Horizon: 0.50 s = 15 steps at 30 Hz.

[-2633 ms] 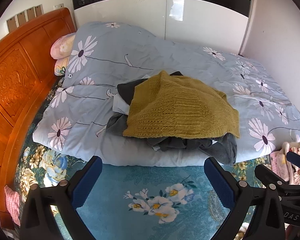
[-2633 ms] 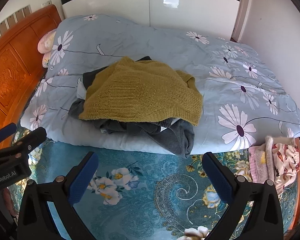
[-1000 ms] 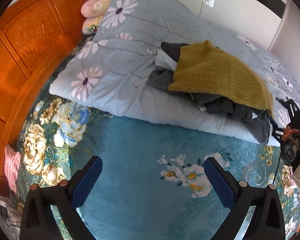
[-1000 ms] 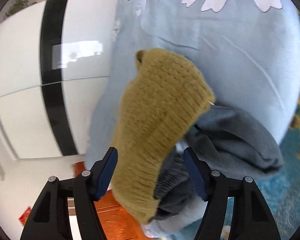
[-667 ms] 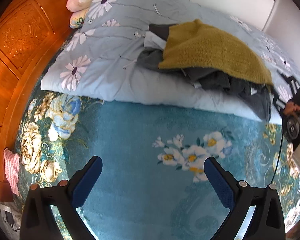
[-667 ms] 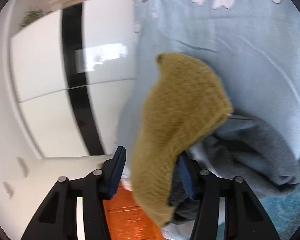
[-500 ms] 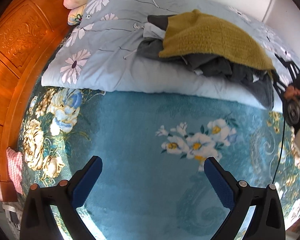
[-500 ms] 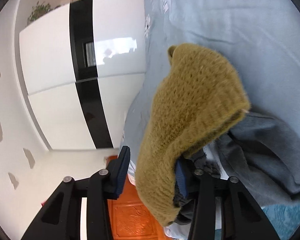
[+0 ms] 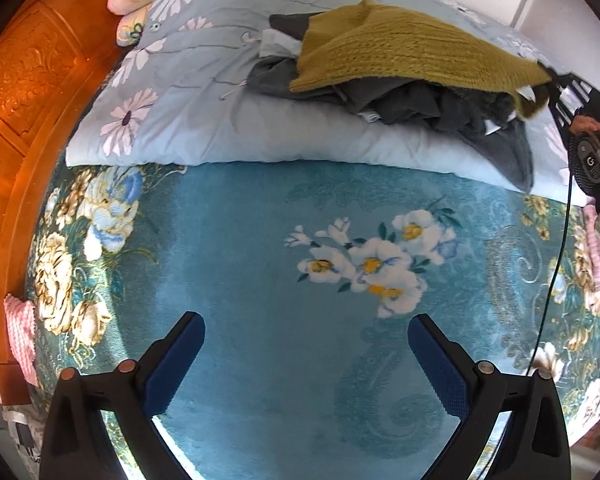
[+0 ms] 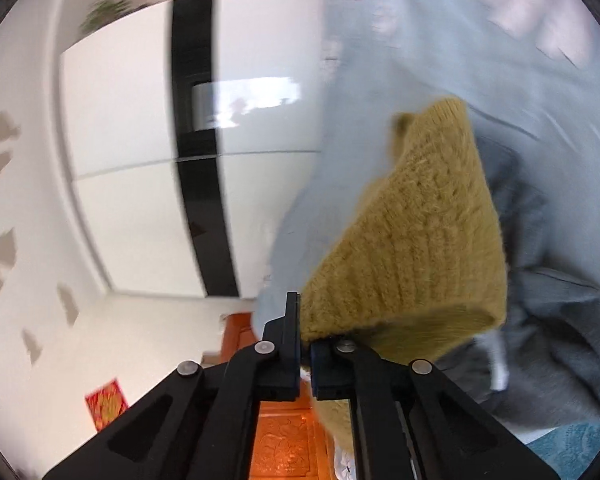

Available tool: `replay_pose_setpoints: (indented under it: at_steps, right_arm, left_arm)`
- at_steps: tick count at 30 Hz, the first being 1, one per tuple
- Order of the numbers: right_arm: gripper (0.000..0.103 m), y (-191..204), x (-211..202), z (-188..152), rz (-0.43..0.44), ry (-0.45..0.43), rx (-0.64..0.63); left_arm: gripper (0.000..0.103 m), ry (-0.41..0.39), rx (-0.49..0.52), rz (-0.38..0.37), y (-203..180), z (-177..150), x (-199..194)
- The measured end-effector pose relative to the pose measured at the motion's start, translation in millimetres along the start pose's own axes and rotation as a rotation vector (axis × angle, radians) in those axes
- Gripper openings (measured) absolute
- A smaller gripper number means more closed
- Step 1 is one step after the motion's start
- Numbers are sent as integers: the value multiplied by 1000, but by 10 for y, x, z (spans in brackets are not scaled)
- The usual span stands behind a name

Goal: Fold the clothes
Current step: 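Lift the sweater off the pile with the right gripper and carry it onto the blanket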

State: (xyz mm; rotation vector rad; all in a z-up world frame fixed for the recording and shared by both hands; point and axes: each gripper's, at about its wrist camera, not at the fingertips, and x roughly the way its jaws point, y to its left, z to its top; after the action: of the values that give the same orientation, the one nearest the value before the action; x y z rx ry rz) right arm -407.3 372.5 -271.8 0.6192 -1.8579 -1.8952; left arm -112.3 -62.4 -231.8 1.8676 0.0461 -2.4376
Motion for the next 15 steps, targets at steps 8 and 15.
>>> replay_pose_setpoints:
  at_steps: [8, 15]
  right_arm:
    - [3, 981, -47, -161, 166, 80, -116]
    - [4, 1823, -428, -307, 304, 120, -217]
  left_arm:
    - [103, -62, 20, -20, -154, -19, -363]
    - [103, -140, 23, -29, -182, -146, -815]
